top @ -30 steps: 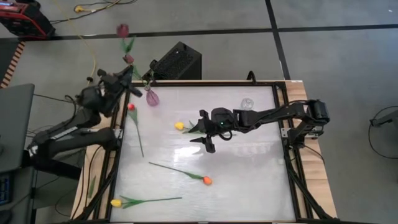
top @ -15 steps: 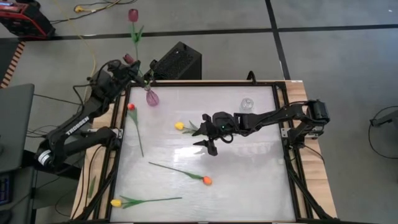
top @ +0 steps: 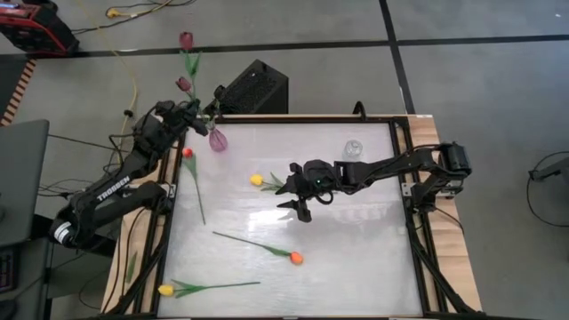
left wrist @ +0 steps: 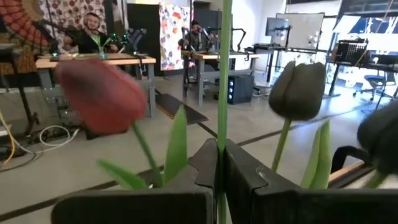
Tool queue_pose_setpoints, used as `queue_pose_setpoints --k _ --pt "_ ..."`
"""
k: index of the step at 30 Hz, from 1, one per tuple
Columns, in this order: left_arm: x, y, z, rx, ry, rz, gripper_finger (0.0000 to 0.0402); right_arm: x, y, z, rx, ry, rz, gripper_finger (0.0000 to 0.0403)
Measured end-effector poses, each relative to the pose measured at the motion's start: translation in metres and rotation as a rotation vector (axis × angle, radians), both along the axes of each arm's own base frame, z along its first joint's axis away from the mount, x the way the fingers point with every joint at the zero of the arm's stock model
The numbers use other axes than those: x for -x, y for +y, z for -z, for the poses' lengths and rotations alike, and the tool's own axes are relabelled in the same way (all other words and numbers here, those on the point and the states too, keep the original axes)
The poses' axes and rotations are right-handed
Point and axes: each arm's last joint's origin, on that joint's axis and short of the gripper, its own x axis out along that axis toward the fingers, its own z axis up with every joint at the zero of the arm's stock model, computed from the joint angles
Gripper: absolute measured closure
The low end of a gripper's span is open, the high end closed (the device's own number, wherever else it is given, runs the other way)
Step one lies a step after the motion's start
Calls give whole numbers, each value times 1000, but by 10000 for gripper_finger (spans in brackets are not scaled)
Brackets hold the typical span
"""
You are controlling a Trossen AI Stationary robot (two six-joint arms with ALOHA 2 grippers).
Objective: Sort flowers into vase by color
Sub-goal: Put the red tulip into the violet vase
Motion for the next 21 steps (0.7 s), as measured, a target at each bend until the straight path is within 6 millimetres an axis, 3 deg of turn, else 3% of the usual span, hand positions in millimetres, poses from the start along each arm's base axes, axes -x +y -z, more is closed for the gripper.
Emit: queue_pose_setpoints --k 10,21 --pt "2 -4 33 -23 -54 4 401 -1 -1 -1 0 -12 3 184" --pt "1 -2 48 -36 -65 3 401 -1 6 -1 -7 -13 -11 184"
